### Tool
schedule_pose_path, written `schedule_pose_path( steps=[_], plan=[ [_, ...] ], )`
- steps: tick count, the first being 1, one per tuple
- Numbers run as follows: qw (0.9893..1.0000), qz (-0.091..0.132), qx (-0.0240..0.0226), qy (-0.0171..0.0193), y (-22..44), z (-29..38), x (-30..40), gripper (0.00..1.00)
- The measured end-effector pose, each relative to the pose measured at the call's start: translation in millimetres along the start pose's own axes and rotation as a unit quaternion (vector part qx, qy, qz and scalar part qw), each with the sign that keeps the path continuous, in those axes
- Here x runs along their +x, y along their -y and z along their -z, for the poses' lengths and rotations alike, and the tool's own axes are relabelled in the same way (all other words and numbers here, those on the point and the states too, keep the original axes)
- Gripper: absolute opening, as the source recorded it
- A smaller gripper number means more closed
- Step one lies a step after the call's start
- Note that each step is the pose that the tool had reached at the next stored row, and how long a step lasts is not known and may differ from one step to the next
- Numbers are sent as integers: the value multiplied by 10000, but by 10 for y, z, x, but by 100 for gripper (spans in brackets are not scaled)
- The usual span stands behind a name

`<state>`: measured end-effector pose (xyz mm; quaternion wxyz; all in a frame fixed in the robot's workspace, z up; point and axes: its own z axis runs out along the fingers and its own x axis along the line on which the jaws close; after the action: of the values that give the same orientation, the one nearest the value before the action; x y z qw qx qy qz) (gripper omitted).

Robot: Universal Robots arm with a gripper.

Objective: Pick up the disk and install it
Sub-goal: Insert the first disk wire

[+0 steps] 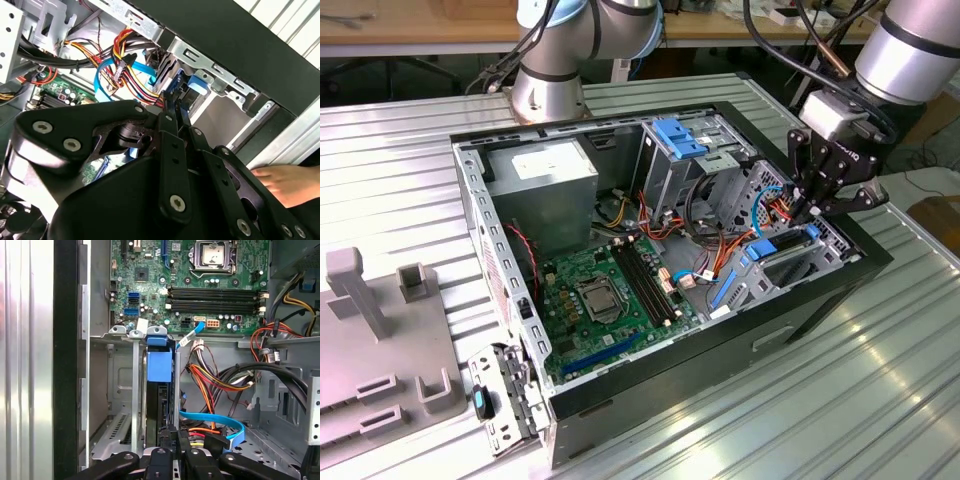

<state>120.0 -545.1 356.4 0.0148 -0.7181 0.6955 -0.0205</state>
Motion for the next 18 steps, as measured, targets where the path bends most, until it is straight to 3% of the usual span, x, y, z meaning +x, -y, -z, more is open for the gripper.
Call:
schedule_pose_path(
  steps=[18],
  plan=[
    [10000,-40,-1,-2,-27,-31,67,16]
  ],
)
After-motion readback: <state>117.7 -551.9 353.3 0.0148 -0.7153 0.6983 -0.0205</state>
